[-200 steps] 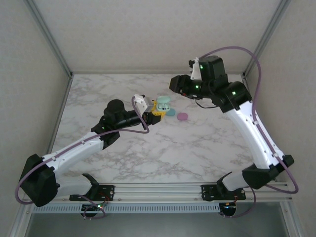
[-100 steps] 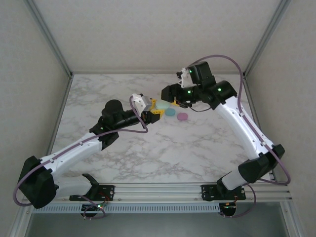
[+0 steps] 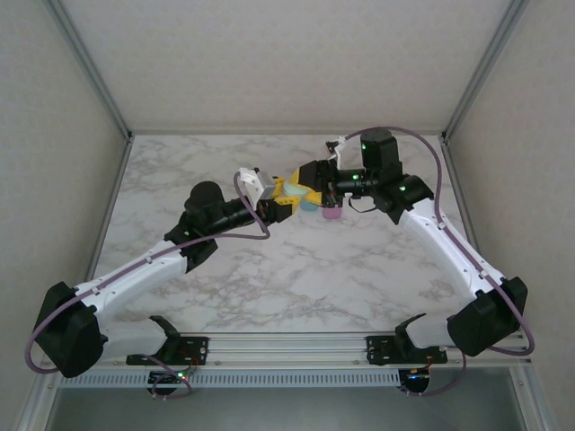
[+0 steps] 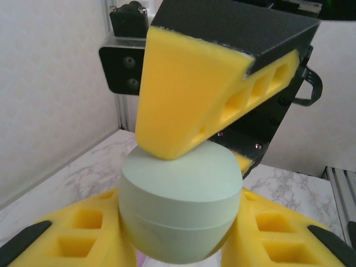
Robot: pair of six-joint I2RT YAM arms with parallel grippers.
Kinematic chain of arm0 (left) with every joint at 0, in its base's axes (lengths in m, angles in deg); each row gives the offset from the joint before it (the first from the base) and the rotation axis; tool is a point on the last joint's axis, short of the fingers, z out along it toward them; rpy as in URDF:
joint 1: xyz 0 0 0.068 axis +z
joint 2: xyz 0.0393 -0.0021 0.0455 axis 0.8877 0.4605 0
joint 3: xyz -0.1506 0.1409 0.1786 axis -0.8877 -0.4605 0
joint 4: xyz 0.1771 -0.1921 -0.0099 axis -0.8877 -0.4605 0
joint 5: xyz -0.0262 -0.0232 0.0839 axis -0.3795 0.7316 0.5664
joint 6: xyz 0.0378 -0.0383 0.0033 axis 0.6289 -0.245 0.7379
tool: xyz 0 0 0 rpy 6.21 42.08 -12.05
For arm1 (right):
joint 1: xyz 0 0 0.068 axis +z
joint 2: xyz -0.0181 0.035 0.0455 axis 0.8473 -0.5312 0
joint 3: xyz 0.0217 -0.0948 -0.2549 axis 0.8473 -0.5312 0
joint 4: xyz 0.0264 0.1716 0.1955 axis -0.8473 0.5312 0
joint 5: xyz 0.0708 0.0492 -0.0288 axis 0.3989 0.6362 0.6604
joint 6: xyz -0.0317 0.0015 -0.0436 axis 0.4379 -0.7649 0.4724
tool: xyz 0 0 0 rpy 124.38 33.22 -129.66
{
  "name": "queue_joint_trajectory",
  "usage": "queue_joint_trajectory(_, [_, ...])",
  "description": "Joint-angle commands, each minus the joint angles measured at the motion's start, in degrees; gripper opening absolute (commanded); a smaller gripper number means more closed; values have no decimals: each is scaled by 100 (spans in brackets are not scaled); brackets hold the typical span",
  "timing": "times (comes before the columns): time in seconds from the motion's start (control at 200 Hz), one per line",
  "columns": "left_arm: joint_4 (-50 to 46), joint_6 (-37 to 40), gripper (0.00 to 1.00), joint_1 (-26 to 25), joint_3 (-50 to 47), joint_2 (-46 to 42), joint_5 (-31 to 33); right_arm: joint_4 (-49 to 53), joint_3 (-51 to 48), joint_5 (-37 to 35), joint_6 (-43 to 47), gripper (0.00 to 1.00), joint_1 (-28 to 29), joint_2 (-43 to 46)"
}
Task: Insert the wireless bluetooth earbuds into the charging case
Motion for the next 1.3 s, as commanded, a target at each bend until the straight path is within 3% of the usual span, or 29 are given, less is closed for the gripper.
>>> queue_joint_trajectory(0.0, [456,-167,22,-27,241,27,-81,-820,-197,512,-512,52,3,75])
queue_joint_trajectory(0.325, [174,-65,26,-27,240,14,109,-760,-472,233,-404,24,-8,348])
queue_joint_trajectory(0.486, [-213,84,32,-27,301,69,186,-967,-658,41,-517,17,-8,429])
queue_joint_trajectory(0.566, [-350,120,34,-27,345,88,196,-1130,-775,-72,-593,16,-27,494])
queue_joint_trajectory(0.791, [-770,259,60,-27,417,109,193,-1565,-1154,-433,-850,12,-121,667])
queue_joint_trajectory(1.001, [-1160,414,72,-18,163,-127,380,-1820,-1677,-968,-873,12,-334,706])
queue_joint_trajectory(1.156, [-1072,304,77,-14,-310,-587,955,-1573,-2349,-1962,-404,12,-380,417])
queue_joint_trajectory(1.296, [-1055,142,81,-5,-534,-1014,1801,-2338,-2995,-2083,-397,13,-379,-471])
